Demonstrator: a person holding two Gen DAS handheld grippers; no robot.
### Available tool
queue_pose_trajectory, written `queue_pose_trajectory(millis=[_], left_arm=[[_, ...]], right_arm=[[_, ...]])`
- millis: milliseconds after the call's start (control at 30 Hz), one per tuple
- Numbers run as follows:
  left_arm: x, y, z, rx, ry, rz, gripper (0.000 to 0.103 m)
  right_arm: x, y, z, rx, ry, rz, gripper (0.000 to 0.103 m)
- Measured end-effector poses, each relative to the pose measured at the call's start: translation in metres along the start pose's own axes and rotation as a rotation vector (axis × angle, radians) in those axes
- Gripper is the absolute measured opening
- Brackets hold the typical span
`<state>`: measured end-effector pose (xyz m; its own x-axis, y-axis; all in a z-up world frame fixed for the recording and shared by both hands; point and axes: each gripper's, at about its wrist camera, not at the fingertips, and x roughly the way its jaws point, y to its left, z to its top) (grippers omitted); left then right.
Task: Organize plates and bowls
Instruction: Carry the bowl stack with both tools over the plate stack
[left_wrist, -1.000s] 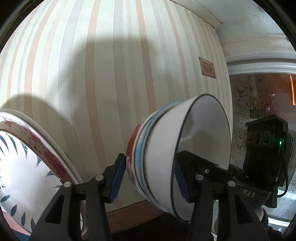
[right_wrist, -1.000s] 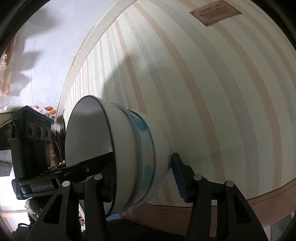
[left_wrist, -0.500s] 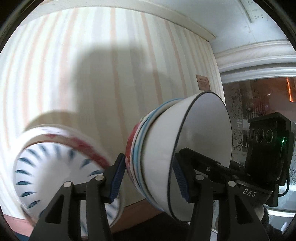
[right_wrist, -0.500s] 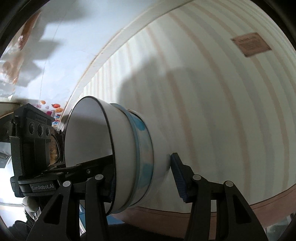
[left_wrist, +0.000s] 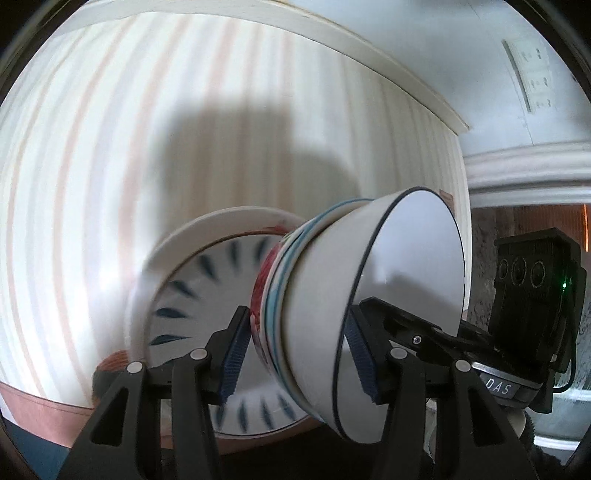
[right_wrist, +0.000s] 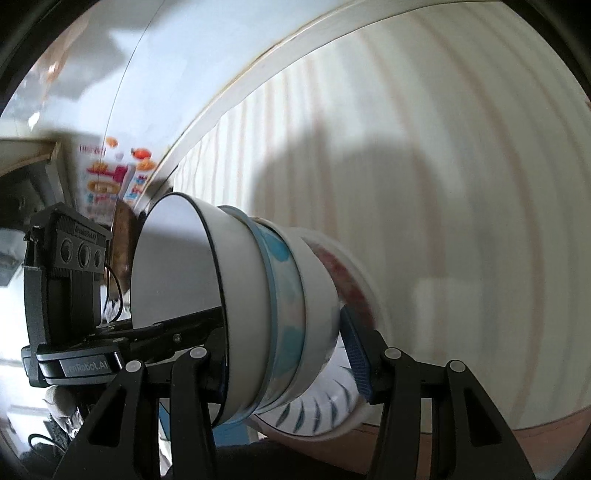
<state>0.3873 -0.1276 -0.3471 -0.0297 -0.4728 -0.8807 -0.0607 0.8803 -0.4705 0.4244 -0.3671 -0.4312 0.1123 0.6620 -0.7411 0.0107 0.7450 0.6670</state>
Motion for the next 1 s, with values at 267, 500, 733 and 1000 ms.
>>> queue_pose_trajectory(millis=[267, 500, 733, 1000], left_arm=[[0.006, 0.023, -0.007, -0.047, -0.027, 0.001, 0.049], [0.007, 0.025, -0.011, -0.024, -0.031, 0.011, 0.049], [0.008, 0.027, -0.011, -0.008, -0.029, 0.013, 0.049], [0.006, 0.025, -0.013, 0.012, -0.04, 0.032, 0.049]], right_arm=[[0.034, 0.018, 0.002, -0.036, 0.042, 0.0, 0.053], [0.049, 0.022, -0.002, -0.053, 0.049, -0.009, 0.053], [0.053, 0.027, -0.005, -0.066, 0.041, -0.029, 0.053], [0.056, 0.031, -0.008, -0.078, 0.039, -0.037, 0.052]])
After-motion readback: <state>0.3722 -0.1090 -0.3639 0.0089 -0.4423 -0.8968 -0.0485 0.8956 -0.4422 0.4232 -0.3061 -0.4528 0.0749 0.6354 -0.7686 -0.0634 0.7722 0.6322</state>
